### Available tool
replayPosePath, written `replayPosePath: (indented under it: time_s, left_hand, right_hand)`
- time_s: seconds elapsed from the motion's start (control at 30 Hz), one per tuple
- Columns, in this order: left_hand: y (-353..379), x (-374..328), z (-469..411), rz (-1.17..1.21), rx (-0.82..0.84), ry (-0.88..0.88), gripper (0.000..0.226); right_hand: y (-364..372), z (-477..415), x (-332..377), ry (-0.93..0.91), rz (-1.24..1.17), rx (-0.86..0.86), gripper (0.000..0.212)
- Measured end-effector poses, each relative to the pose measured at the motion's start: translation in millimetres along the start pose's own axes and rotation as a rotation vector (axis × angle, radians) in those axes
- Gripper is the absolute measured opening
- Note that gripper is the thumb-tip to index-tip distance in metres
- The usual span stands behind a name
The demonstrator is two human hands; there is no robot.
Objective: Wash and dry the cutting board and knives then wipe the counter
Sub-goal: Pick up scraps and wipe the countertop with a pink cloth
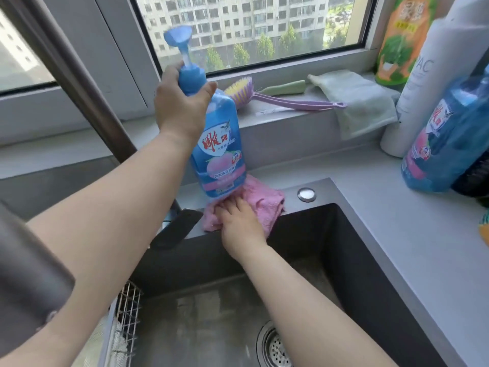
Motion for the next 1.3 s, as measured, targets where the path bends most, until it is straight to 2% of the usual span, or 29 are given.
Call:
replayPosePath:
  time_s: [0.1, 0.23, 0.33, 0.47, 0.63, 0.77, 0.87, 1.0, 1.1, 1.2, 1.3]
  left_hand:
    - [0.9, -3.7, -1.2, 0.009, 0.039, 0.025, 0.046]
    - [6.4, -1.0, 1.6, 0.03, 0.062, -0.002, 0.046]
    - [9.9, -2.4, 2.7, 0.039, 0.071, -0.019, 0.049]
    - [18.7, -4.9, 9.3, 0.063, 0.097, -0.047, 0.048]
    - [26.6, 4.8, 15.9, 0.104, 0.08, -0.11, 0.045]
    - [33.6, 4.8, 13.4, 0.103, 0.131, -0.089, 0.041]
    - [37.2, 5.4, 18.9, 0.025, 0.141, -0.048, 0.037]
    - [34.2, 6.0, 32.1, -0.173, 0.139, -0.004, 0.062]
    - [25.1, -2.3, 53.7, -0.313, 0.098, -0.008, 0.072]
    - [16.0, -20.3, 94.7, -0.281, 0.148, 0.025, 0.068]
    - [6.5, -34.4, 151.2, -0.153, 0.315, 0.089, 0.051]
  right_hand:
    - [5.7, -2.1, 24.9, -0.174, 0.028, 0.131, 0.048]
    - [-13.6, 2.4, -2.9, -0.278, 0.112, 0.186, 0.06]
    - [-34.3, 10.8, -50.6, -0.177, 0.111, 0.171, 0.062]
    - [-63.1, 31.0, -114.8, 0.054, 0.108, 0.157, 0.058]
    - [-87.3, 65.5, -169.0, 0.283, 0.006, 0.088, 0.055]
    - [-98.8, 101.0, -204.7, 0.467, -0.053, -0.004, 0.054]
    - [-93.0, 118.5, -204.9, 0.497, -0.067, -0.039, 0.055]
    - [-87.8, 147.8, -192.5, 0.516, -0.083, -0.07, 0.056]
    - [-83.4, 186.9, -174.0, 0.517, -0.024, -0.071, 0.059]
    - [-73.9, 240.2, -147.1, 0.529, -0.002, -0.081, 0.059]
    - [-70.8, 291.7, -120.1, 0.555, -0.001, -0.077, 0.057]
Point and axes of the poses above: each hand's wrist, its own z-axis away from the middle knuckle, its own y-axis out of the palm, x = y × z, the point moved 3 cm from there along -z, towards the middle knuckle, and after that the axes turned 6 degrees about -y, right-handed, at the moved point
